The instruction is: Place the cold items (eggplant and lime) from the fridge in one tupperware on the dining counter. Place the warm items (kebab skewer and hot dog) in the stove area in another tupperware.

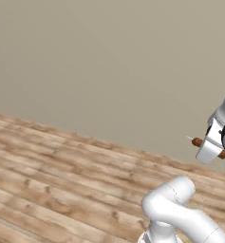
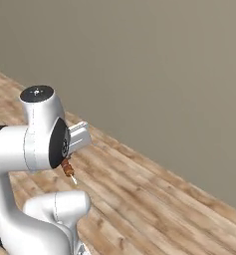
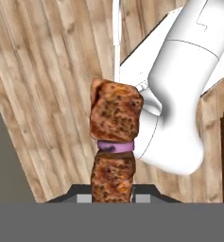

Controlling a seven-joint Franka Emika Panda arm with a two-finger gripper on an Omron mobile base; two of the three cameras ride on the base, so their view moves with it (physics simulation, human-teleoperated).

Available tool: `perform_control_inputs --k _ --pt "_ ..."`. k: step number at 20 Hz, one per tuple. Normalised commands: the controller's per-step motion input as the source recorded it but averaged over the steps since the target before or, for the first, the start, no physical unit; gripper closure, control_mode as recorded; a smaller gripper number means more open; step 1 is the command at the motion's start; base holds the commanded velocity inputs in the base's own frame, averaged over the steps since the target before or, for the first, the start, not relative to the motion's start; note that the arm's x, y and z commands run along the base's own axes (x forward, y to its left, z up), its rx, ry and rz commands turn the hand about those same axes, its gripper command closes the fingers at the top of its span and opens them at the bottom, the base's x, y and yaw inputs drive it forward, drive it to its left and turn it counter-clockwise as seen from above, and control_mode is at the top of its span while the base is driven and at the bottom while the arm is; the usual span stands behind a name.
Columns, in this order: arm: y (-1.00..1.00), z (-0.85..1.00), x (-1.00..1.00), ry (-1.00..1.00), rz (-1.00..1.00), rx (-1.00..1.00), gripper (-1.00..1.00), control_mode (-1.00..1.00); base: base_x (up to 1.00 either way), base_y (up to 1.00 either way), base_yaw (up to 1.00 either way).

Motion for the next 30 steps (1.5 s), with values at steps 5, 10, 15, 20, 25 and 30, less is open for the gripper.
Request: perform_control_inputs --k 5,10,15,20,25,30 --pt "0.0 0.0 0.0 0.0 0.0 0.0 1.0 1.0 0.97 0.0 0.66" --pt "0.0 0.0 0.0 0.0 0.0 0.0 1.0 1.0 0.95 0.0 0.7" --pt "0.0 0.0 0.0 0.0 0.0 0.0 1.0 1.0 0.93 0.0 0.67" --pt "0.0 0.0 0.0 0.0 0.0 0.0 1.0 1.0 0.95 0.0 0.63" --pt "0.0 0.0 0.0 0.0 0.0 0.0 1.0 1.0 0.98 -0.11 0.56" --pt "0.0 0.0 0.0 0.0 0.0 0.0 1.0 1.0 1.0 -0.2 0.57"
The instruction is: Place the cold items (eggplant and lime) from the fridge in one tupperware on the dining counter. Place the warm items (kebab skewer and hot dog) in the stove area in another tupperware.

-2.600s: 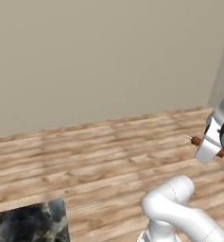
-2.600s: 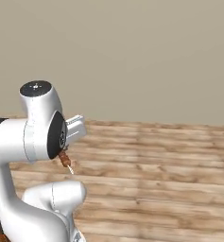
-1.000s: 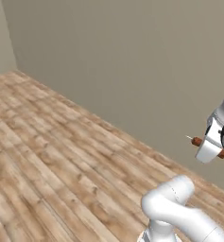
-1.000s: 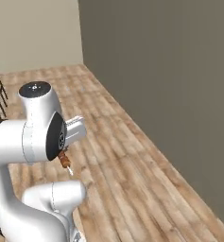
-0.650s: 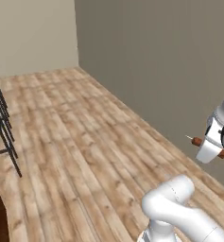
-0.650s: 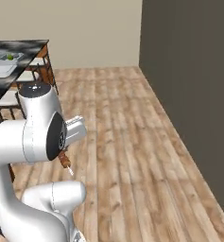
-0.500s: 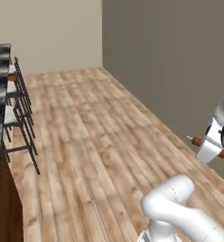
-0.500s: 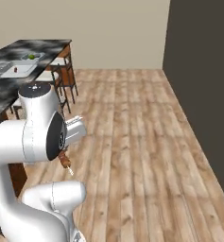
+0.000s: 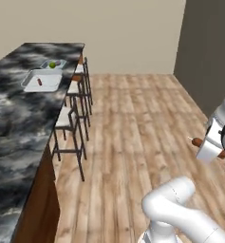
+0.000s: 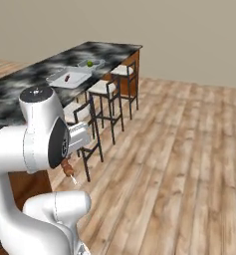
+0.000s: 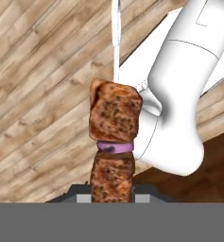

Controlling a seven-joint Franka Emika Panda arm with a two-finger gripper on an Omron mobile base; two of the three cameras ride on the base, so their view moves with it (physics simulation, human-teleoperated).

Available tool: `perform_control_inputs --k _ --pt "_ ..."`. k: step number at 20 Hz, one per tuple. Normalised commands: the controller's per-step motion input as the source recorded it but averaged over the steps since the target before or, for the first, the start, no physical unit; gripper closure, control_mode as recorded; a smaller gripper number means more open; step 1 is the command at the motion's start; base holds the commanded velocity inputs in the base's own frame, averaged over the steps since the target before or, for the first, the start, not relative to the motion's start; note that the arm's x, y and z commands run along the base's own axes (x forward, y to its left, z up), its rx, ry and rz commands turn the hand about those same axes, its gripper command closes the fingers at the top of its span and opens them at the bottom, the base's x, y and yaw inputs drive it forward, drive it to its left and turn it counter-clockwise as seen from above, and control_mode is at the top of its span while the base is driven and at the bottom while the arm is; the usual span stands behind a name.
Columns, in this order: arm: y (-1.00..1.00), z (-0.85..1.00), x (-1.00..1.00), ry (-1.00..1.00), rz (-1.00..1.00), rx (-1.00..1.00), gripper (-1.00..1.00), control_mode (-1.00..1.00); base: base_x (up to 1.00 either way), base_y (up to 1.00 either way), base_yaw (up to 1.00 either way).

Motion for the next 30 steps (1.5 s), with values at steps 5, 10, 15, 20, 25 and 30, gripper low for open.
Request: perform_control_inputs --k 5,10,15,20,25,30 --pt "0.0 0.0 0.0 0.0 0.0 0.0 1.0 1.0 1.0 -0.3 0.55" --pt "0.0 0.0 0.0 0.0 0.0 0.0 1.0 1.0 0.98 -0.58 0.42" --pt "0.0 0.0 0.0 0.0 0.0 0.0 1.0 1.0 0.9 -0.92 0.03" --pt "0.0 0.0 0.0 0.0 0.0 0.0 1.0 1.0 0.82 -0.62 0.0" --pt "0.0 0.0 0.0 0.0 0.0 0.0 1.0 1.0 0.83 -0.28 0.15" --pt "0.0 0.0 0.0 0.0 0.0 0.0 1.0 1.0 0.77 -0.46 0.27"
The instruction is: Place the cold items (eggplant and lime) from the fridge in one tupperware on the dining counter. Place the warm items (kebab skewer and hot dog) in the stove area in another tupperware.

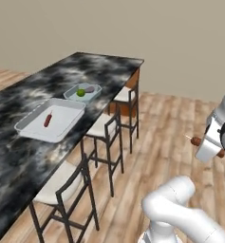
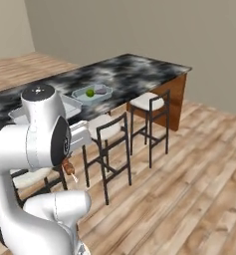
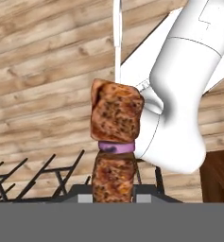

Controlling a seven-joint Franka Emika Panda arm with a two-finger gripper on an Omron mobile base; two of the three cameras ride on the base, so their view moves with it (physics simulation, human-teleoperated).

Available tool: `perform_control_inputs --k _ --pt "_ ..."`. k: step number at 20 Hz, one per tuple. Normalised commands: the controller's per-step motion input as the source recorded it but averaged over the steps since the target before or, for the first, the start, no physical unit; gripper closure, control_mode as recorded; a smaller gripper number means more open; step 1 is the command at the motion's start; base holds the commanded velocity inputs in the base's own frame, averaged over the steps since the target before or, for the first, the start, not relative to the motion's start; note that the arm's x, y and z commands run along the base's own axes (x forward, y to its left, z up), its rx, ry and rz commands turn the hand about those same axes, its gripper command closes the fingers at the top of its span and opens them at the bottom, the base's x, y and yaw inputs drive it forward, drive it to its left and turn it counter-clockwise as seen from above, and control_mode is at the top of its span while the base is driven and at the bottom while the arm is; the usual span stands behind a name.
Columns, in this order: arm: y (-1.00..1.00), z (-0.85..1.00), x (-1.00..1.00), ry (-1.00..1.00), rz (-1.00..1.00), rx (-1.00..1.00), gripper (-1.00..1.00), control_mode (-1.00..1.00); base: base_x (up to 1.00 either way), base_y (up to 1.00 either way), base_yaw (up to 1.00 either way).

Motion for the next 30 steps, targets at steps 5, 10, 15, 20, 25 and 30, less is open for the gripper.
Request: perform_control_inputs --k 5,10,15,20,25,30 --pt "0.0 0.0 0.0 0.0 0.0 0.0 1.0 1.0 0.62 -0.43 0.32" --pt "0.0 0.0 0.0 0.0 0.0 0.0 1.0 1.0 0.46 -0.29 0.34" --pt "0.0 0.0 0.0 0.0 0.0 0.0 1.0 1.0 0.33 -0.25 0.4" --pt "0.0 0.0 0.0 0.0 0.0 0.0 1.0 1.0 0.57 -0.33 0.41" --pt "0.0 0.0 0.0 0.0 0.0 0.0 1.0 1.0 0.69 -0.37 0.39" --pt "0.0 0.0 0.0 0.0 0.0 0.0 1.0 1.0 0.45 -0.08 0.23"
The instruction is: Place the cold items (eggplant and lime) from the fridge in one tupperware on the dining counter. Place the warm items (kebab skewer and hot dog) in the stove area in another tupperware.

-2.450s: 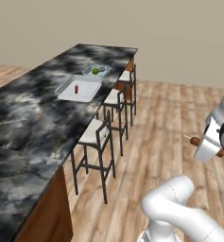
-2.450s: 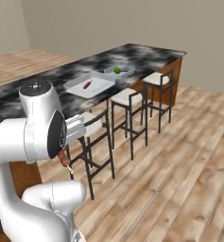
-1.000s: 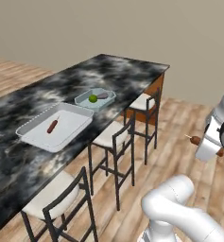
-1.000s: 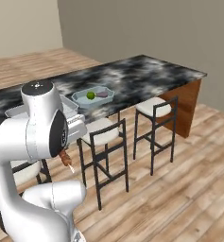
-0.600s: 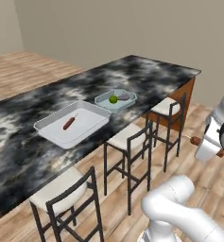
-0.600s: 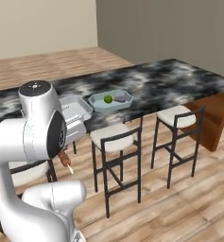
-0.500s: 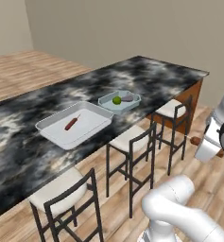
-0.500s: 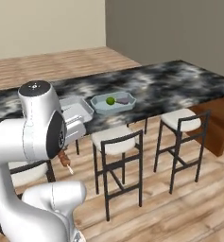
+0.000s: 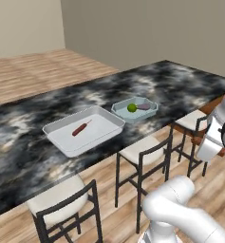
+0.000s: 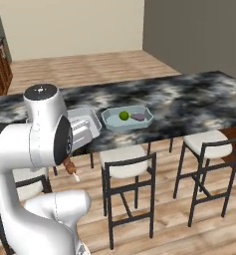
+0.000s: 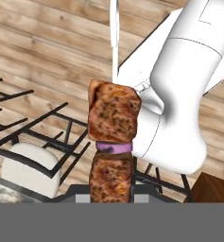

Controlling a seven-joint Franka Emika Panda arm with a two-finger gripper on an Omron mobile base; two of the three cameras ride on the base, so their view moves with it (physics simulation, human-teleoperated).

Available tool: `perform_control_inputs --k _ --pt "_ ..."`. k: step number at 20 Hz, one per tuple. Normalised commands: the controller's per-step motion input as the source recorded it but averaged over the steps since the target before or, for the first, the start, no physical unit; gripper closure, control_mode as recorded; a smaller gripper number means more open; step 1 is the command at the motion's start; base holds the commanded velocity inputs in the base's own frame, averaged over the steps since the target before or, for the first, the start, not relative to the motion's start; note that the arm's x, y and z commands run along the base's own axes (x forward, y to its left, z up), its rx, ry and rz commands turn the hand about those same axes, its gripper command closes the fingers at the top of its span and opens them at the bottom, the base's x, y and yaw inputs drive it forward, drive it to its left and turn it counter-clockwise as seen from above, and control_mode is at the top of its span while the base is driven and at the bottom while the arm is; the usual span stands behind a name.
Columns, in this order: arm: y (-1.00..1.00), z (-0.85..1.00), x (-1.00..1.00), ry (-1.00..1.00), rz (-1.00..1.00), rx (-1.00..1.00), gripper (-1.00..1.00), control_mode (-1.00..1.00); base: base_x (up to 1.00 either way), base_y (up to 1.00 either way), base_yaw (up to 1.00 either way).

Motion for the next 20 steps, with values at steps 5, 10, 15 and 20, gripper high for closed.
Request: perform_control_inputs --k 5,10,15,20 --pt "0.0 0.0 0.0 0.0 0.0 0.0 1.0 1.0 0.25 0.11 0.05" --pt "0.0 0.0 0.0 0.0 0.0 0.0 1.0 1.0 0.54 0.03 0.05" --pt "0.0 0.0 0.0 0.0 0.0 0.0 1.0 1.0 0.69 0.0 0.14" --pt "0.0 0.0 0.0 0.0 0.0 0.0 1.0 1.0 0.7 0.0 0.18"
